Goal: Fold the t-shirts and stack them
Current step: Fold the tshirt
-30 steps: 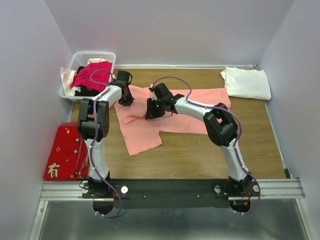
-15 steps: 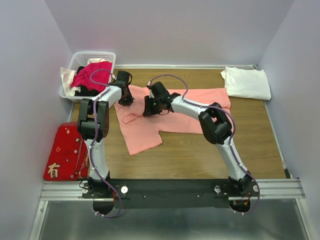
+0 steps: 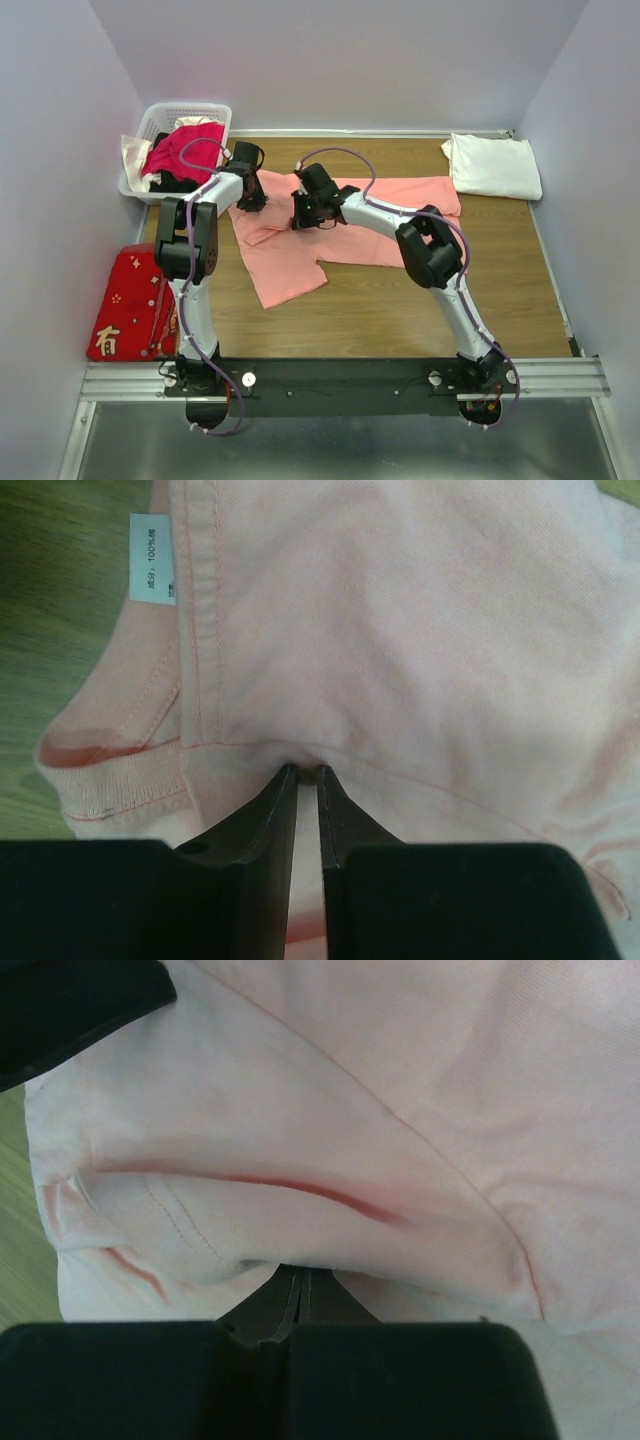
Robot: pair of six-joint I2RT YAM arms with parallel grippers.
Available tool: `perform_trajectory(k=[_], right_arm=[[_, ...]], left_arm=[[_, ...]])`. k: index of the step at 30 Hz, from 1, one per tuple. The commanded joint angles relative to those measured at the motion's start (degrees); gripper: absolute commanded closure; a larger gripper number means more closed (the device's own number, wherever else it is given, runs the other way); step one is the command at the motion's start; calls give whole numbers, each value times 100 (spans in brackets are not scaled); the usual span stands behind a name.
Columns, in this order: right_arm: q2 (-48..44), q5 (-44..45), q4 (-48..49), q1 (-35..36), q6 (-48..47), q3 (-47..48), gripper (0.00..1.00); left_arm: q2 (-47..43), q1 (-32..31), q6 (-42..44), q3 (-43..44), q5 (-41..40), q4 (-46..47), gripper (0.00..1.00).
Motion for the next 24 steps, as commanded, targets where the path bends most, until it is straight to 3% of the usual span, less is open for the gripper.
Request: perform_trajectory(k=[1,24], right_arm=[[-140,392,-138,48,-88,-131,99],[-1590,6,-331,74,61,-1783,99]], left_arm=[[275,36,61,-180,-127,-250,77],[635,80,157,435,-364,-443,78]])
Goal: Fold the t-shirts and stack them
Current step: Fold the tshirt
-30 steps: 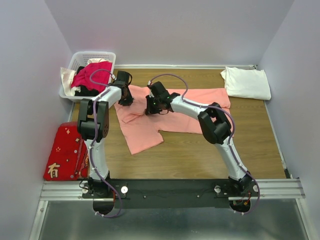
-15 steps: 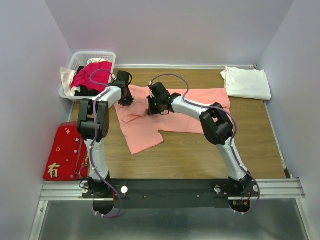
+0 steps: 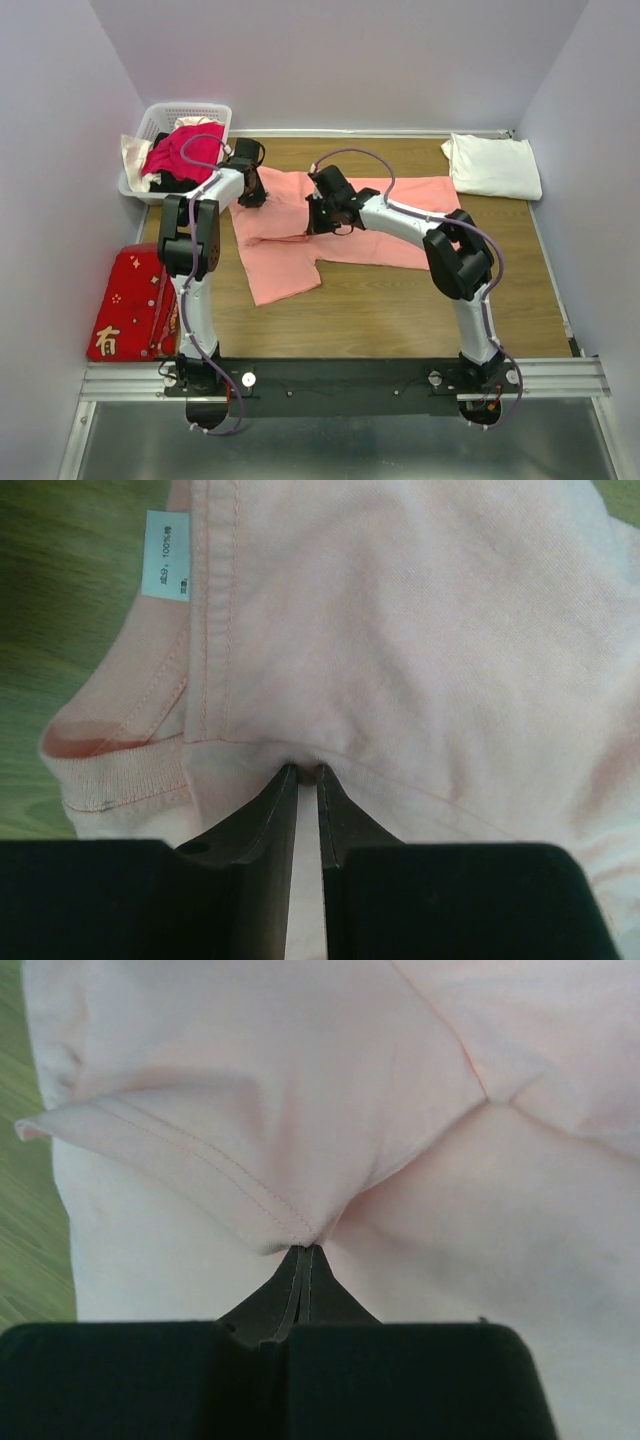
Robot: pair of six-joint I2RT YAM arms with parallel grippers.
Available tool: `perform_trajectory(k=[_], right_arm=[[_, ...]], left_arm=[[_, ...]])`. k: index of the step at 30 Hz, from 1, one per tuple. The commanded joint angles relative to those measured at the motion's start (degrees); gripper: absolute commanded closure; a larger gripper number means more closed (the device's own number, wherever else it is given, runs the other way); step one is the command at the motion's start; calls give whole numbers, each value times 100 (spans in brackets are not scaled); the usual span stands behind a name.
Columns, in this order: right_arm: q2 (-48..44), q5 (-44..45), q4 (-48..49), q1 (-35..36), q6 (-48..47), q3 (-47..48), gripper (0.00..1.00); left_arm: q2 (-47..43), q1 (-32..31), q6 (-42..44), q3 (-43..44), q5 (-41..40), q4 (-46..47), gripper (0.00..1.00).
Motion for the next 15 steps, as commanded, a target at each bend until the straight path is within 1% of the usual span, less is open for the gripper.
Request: perform_trajectory(k=[1,9,10,11,12,14,15], right_arm=[[-198,-200,-185,54,111,-465,99],[-383,-174,-334,72,155,-800,99],[-400,-104,-439,80,147,-783,96],[-470,-16,-492,72,138,-765,87],[-514,176,-554,72,138,-756,74],[-663,423,-694,72,129,-791,59],[-821,755,-738,72,129,-809,49]], left_arm=[[423,75,138,90,-263,-354,78],[432,75,164,214,-299,-407,78],[415,75,173,222,-299,-415,78],[406,75,216,214,-281,-389,78],[345,75,252,205,-272,-389,78],[222,75,296,109,-307,-319,78],[56,75,374,73,-333,-301,78]])
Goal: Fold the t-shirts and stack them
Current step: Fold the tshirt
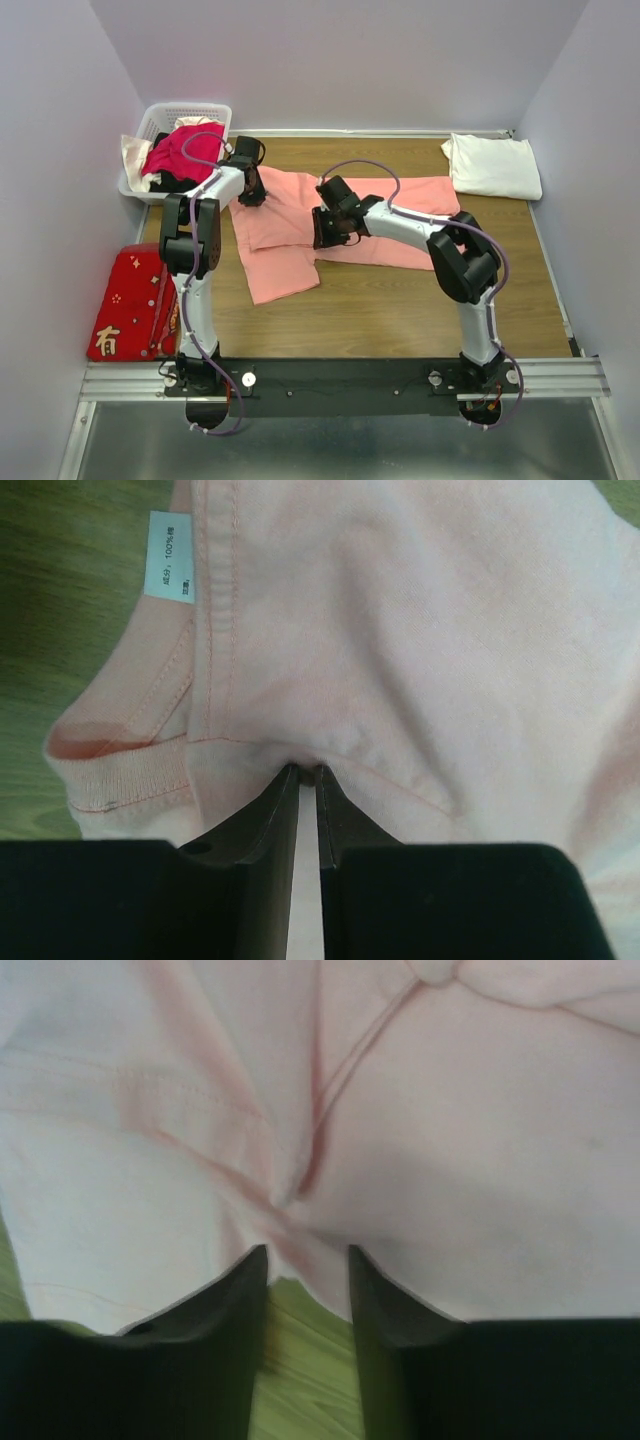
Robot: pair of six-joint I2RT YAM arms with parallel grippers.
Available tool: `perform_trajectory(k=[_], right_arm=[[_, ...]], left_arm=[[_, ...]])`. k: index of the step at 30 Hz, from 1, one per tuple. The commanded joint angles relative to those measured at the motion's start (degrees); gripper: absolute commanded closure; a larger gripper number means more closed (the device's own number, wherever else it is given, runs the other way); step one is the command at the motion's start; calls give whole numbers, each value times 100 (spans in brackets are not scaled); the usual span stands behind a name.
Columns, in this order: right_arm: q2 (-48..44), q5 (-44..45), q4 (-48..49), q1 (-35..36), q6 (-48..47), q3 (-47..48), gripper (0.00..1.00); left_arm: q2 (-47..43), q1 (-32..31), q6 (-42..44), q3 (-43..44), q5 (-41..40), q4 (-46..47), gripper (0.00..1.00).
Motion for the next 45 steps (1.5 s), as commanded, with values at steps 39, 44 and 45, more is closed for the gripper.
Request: perform_trajectory(k=[39,44,45], right_arm=[[-3205,2138,-1823,-3125,809,-2768,39],[-3293,2024,-1815,-3134,765,-2751,39],[-3328,2024,-1815,-3125,756,-2751,39]], left_arm=[[-6247,-1306,-1643,-4912,226,-1654,62],[-6308,-1552,-2020,-5203,323,-1469,37],[-6378,-1614,-2100,-5308,323,-1408,34]])
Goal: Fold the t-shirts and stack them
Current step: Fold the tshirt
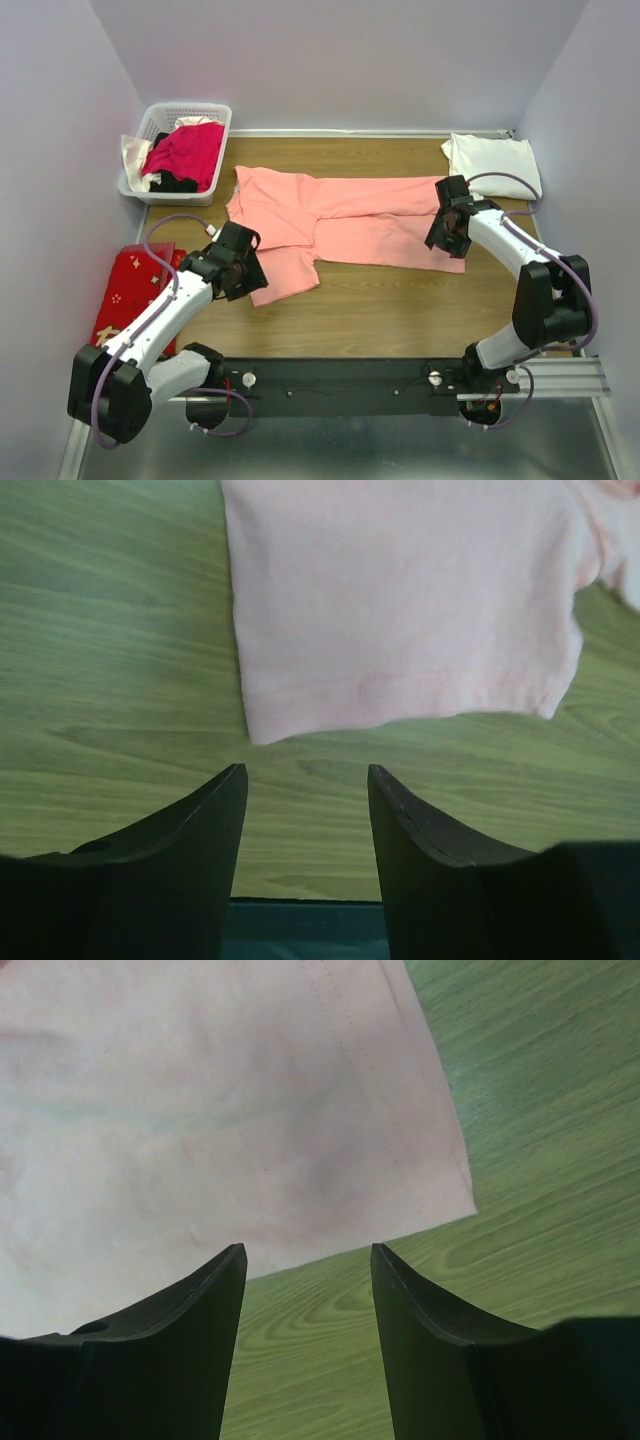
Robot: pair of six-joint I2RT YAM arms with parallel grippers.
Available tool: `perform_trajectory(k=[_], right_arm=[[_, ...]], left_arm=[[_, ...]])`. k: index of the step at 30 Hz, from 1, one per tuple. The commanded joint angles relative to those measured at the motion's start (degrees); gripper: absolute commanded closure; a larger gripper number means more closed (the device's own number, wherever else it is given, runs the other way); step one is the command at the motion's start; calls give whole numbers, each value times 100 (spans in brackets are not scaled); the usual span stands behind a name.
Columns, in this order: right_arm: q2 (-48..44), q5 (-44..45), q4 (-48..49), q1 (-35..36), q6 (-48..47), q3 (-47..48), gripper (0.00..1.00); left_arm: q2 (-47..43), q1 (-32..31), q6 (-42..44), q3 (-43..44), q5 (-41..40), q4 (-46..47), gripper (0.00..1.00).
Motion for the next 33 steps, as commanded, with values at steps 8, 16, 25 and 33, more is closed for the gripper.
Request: perform_trajectory(k=[8,16,25,33], right_arm=[[-166,-112,-42,-28,-196,15,39],[-86,-190,-16,-19,-231,59,39],[-34,-270,11,-28,-257,23,39],[10,-279,28,-37,-275,59,39]], left_arm=[[202,-259,-887,-555,69,474,38],[712,-505,-1230,-599,-36,554,43],[1160,-743,-1582,-204,-634,255,45],[1187,-787,-1713,122,-1047,-166,45]])
